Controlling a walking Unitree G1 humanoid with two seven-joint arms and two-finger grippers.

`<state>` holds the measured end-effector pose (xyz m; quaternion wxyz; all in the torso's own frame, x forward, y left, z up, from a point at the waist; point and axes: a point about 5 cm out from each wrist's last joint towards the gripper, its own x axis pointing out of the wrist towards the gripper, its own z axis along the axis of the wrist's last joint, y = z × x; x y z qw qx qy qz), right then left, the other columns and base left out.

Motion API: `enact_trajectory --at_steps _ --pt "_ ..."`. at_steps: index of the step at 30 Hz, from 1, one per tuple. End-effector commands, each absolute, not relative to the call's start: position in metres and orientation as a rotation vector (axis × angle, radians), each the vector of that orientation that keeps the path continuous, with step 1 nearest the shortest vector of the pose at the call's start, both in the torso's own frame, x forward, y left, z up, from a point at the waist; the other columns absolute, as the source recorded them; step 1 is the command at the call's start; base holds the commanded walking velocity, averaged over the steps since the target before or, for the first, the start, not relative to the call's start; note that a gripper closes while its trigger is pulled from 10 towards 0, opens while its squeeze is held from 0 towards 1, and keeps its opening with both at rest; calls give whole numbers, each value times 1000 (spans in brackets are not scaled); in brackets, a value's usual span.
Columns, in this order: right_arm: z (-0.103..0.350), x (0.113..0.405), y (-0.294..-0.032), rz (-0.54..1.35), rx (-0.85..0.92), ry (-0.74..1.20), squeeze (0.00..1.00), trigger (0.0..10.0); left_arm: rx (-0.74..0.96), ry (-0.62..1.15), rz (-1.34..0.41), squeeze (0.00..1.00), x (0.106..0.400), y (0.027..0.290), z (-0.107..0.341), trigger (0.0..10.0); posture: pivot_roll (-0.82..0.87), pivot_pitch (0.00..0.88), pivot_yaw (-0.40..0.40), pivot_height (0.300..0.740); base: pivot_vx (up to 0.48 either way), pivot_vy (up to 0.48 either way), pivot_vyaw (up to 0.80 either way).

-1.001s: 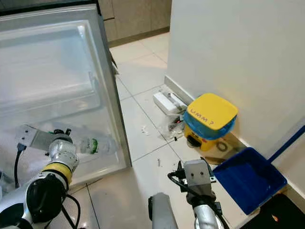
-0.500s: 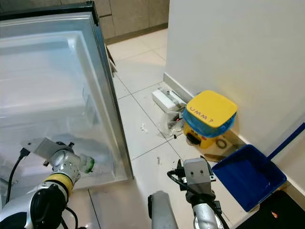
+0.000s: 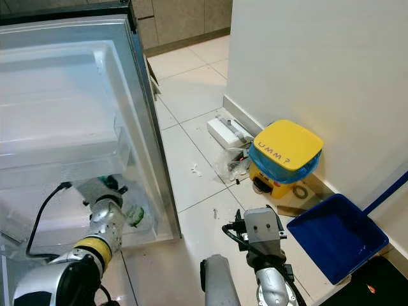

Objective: Restocking fridge

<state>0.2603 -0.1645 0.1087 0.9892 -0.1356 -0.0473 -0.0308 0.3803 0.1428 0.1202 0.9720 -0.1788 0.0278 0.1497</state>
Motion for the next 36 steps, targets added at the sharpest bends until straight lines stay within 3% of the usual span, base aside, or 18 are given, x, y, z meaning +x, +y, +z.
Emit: enact_trajectory --at_steps 1,2,3,4,5,6,14,15,16,26,36 --pt "101 258 -166 -59 -268 -55 0 10000 -317 52 215 0 375 126 113 10000 -461 282 81 598 0 0 0" --pt "101 258 -166 -59 -268 -55 0 10000 -317 52 215 0 375 126 113 10000 -461 282 81 598 0 0 0" --pt "101 259 -165 -57 -268 -57 0 10000 -303 41 177 67 373 117 112 10000 -462 278 79 598 0 0 0" --pt "101 260 -165 -55 -268 -58 0 10000 -290 36 156 863 372 111 111 10000 -462 276 76 598 0 0 0" --pt "101 260 -165 -55 -268 -58 0 10000 -290 36 156 863 372 111 111 10000 -462 276 76 598 0 0 0" --pt "101 261 -164 -53 -268 -60 0 10000 -291 37 139 1000 370 107 110 10000 -462 275 76 598 0 0 0" --pt "101 261 -166 -53 -271 -61 0 10000 -269 45 115 1000 366 104 104 10000 -458 270 75 598 0 0 0" --pt "101 261 -166 -53 -271 -61 0 10000 -279 47 107 937 366 105 102 10000 -458 270 75 598 0 0 0" --pt "101 261 -166 -51 -271 -60 0 10000 -289 40 87 0 365 105 102 10000 -450 267 75 598 0 0 0" --pt "98 263 -164 -42 -266 -59 0 10000 -332 -92 -76 0 356 116 112 10000 -399 260 91 598 0 0 0" --pt "94 266 -157 -12 -255 -52 0 10000 -157 -228 -233 0 322 131 133 10000 -337 252 88 598 0 0 0"
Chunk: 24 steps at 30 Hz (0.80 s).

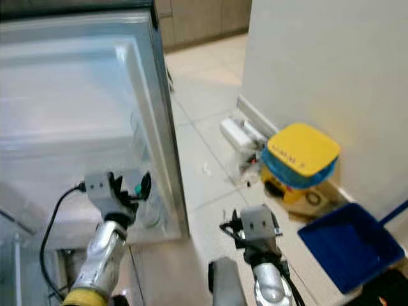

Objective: Restocking fridge

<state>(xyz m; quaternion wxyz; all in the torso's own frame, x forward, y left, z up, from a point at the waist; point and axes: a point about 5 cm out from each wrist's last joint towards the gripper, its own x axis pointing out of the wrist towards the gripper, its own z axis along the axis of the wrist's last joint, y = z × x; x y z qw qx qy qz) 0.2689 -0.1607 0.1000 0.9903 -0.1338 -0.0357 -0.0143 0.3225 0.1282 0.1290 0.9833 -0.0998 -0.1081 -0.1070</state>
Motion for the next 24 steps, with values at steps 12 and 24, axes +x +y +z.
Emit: enact_trajectory --at_steps 12,24 --pt "92 269 -156 -11 -246 -56 0 10000 -75 -89 -240 0 289 153 112 10000 -317 247 92 598 0 0 0" --pt "87 269 -157 -14 -240 -47 0 10000 -28 102 -80 0 257 195 78 10000 -282 242 95 598 0 0 0"
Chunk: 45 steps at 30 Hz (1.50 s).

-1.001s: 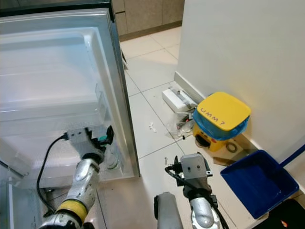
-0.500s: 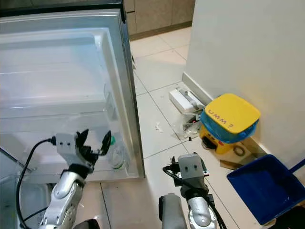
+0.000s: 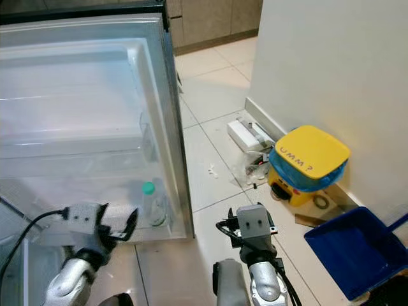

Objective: Restocking fridge

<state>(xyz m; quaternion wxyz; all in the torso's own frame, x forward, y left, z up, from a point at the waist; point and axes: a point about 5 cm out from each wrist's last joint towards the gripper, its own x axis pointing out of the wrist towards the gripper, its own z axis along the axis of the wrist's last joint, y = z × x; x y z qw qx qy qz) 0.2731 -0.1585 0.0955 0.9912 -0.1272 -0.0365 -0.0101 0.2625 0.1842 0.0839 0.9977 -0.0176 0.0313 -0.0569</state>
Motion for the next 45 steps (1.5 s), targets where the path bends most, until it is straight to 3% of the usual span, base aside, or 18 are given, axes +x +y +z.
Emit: enact_trajectory --at_steps 1,5,12,25,45 --pt "86 269 -156 -11 -238 -43 0 10000 -20 144 -52 0 253 203 71 10000 -274 240 92 598 0 0 0" --pt "84 268 -153 4 -226 -41 0 10000 14 213 -30 0 245 213 59 10000 -260 233 88 598 0 0 0" --pt "87 270 -149 17 -209 -56 0 10000 24 294 -44 0 240 207 47 10000 -259 228 85 598 0 0 0" --pt "86 271 -151 27 -225 -65 0 10000 31 278 -60 0 244 194 48 10000 -257 218 78 598 0 0 0" --pt "88 273 -156 23 -235 -72 0 10000 27 269 -54 0 248 192 50 10000 -256 212 76 677 0 0 0"
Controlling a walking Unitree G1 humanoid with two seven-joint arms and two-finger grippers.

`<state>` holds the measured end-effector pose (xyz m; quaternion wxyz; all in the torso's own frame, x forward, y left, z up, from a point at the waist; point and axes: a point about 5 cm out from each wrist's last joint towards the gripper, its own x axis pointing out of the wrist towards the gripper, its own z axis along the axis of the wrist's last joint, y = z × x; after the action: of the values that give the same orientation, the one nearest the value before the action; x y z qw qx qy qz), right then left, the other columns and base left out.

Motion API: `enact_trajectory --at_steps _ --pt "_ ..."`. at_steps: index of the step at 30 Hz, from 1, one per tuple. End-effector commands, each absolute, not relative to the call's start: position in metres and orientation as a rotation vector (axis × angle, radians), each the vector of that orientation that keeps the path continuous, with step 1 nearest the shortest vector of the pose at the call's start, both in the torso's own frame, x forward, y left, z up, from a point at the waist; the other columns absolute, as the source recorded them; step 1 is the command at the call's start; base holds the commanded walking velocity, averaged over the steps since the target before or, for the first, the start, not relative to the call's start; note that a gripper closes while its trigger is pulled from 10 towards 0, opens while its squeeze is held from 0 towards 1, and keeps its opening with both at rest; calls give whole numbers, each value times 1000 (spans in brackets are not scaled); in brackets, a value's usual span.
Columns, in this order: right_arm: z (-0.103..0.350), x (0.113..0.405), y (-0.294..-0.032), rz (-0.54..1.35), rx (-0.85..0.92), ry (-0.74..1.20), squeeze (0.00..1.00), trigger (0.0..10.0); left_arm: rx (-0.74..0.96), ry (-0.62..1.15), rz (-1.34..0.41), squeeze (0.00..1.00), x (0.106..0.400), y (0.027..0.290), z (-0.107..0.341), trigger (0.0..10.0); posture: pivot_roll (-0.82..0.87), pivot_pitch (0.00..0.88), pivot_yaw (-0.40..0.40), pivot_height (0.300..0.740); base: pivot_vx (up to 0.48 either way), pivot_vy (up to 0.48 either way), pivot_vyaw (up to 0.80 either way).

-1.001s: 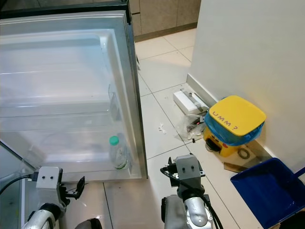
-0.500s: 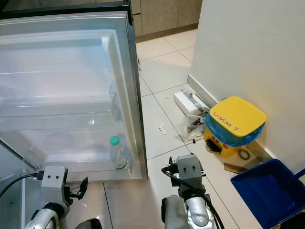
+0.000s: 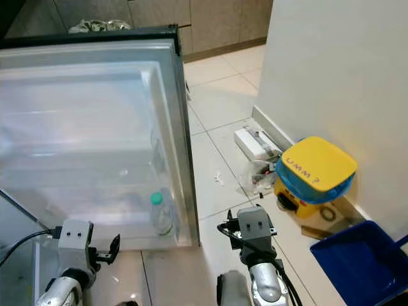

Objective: Restocking fridge

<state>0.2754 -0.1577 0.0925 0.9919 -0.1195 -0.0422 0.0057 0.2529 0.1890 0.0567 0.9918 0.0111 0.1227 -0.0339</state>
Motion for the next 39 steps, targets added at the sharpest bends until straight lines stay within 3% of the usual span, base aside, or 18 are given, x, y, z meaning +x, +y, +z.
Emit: enact_trajectory --at_steps 1,7,39 --pt "88 273 -156 23 -235 -72 0 10000 27 269 -54 0 248 192 50 10000 -256 212 76 677 0 0 0" --pt "88 274 -156 24 -234 -72 0 10000 29 268 -52 0 250 191 50 10000 -259 210 78 707 0 0 0" --pt "84 272 -156 50 -231 -63 0 10000 32 250 -64 0 253 188 51 10000 -259 198 71 707 0 0 0"
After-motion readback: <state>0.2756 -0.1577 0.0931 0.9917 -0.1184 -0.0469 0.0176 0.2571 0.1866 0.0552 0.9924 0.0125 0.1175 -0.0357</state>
